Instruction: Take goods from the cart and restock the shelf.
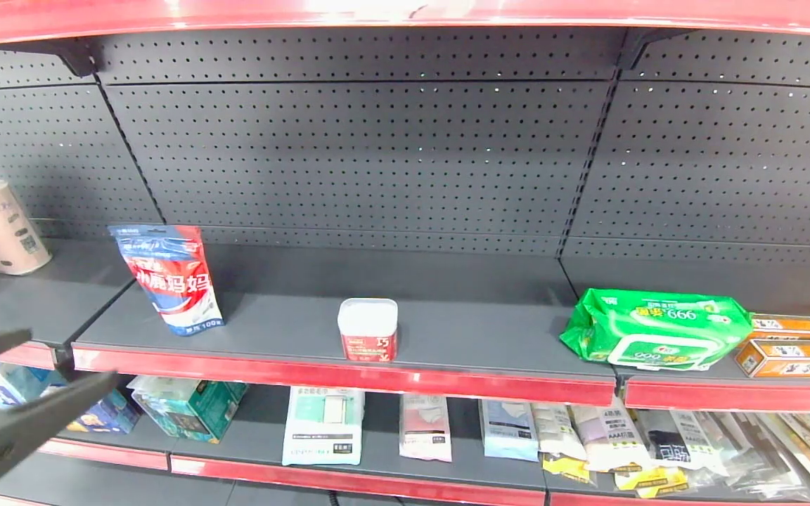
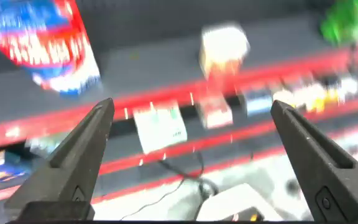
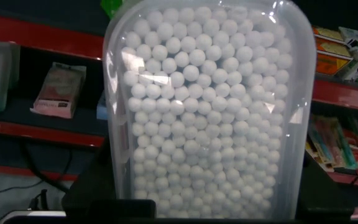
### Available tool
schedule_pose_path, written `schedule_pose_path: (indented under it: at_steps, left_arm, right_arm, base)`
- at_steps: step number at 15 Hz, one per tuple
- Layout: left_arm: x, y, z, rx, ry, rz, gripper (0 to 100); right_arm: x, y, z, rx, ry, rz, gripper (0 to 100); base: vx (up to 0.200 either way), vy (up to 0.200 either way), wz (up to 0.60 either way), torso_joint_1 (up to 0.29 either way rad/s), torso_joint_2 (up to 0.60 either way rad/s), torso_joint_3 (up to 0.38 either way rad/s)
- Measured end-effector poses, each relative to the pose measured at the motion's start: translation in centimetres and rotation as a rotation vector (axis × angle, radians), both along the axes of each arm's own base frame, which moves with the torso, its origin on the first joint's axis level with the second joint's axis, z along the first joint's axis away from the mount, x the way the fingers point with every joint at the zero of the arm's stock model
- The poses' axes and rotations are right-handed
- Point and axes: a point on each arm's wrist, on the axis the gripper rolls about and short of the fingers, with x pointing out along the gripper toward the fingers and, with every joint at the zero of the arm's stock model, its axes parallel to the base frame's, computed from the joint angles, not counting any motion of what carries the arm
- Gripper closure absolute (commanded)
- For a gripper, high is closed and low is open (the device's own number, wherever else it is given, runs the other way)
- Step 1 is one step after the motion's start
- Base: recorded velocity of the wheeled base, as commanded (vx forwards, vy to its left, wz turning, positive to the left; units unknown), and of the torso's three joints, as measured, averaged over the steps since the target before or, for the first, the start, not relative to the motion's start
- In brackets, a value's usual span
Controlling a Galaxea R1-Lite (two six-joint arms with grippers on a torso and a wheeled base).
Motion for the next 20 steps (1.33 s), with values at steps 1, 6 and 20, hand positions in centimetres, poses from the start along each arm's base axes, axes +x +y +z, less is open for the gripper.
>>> schedule_pose_path:
  at_steps: [1,6,20]
  left_arm:
    - [-2.4,0.6,-1.1,0.022,0.008,-0.019,0]
    - [-10.3,2.9,-6.1,0.071,-0.02,-0.048,0]
    - [-12.7,3.0,-9.6,0.04,-0.151,0.248,0]
  right_arm:
    - [0.6,-0.1,1.2,0.008,0.008,0.006,100]
    - [4.7,-0.9,7.7,0.024,0.03,0.073,100]
    - [5.5,-1.0,7.8,0.016,0.065,0.09,100]
  base:
    - [0.0,0.0,0.0,0.0,0.0,0.0]
    - [0.0,0.0,0.0,0.0,0.0,0.0]
    - [0.0,0.0,0.0,0.0,0.0,0.0]
